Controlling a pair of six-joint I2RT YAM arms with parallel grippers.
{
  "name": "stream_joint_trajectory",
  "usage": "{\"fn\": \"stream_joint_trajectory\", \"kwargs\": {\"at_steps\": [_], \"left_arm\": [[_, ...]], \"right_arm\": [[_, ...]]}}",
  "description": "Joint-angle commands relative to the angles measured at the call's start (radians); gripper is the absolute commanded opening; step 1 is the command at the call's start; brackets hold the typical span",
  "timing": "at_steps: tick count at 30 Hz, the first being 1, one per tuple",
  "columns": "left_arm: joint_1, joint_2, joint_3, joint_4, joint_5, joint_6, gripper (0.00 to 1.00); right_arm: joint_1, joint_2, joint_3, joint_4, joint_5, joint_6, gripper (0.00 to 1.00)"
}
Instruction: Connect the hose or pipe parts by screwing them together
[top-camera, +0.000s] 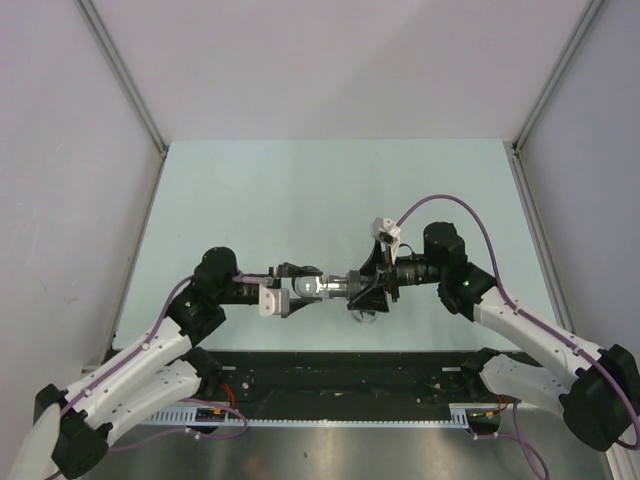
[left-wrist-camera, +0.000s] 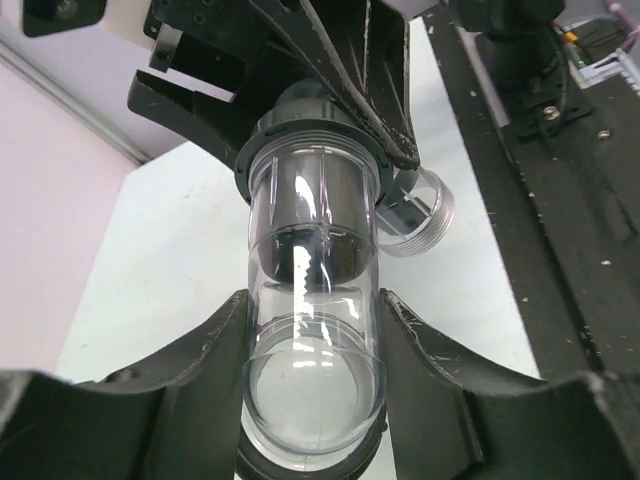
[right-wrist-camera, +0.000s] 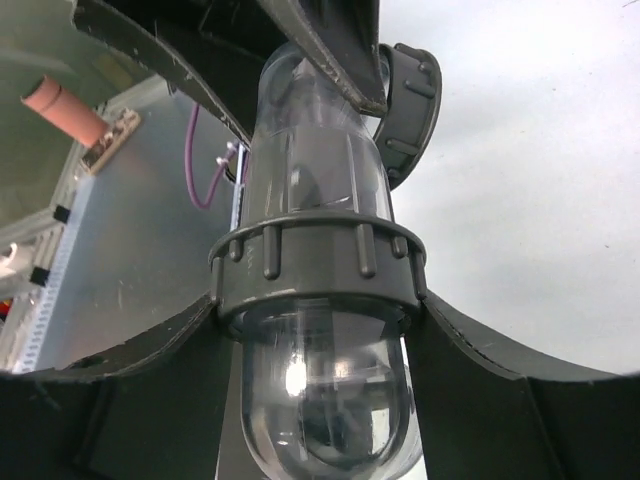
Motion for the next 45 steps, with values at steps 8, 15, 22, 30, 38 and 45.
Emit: {"fn": "stream_joint_trajectory", "kwargs": {"at_steps": [8,15,22,30,38,45], "left_arm": [[-0.018,0.0,0.031,0.138,-0.185,-0.358,0.0],[-0.01,-0.02,0.072,0.092,-0.424,-0.98,0.0],[0.016,0.047,0.152,0.012,-0.222,-1.438,0.0],[0.033,0.081,0.156,0.029,0.001,-1.786,0.0],[0.042,0.113,0.176,0.033,0.11,-1.843,0.0],[0.062,0.176,0.222,0.044,0.174,-1.73,0.0]], "right_arm": [[-0.029,-0.27,0.048,-0.055,0.352,-0.133,0.92],[-0.02,-0.402,0.048,-0.161,0.433,-0.393,0.96],[0.08,-0.494,0.041,-0.233,0.414,-0.8,0.96],[0.268,-0.467,0.041,-0.267,0.525,-1.055,0.95],[0.347,-0.38,0.041,-0.252,0.578,-1.09,0.88],[0.351,-0.352,0.041,-0.186,0.561,-0.94,0.39]]}}
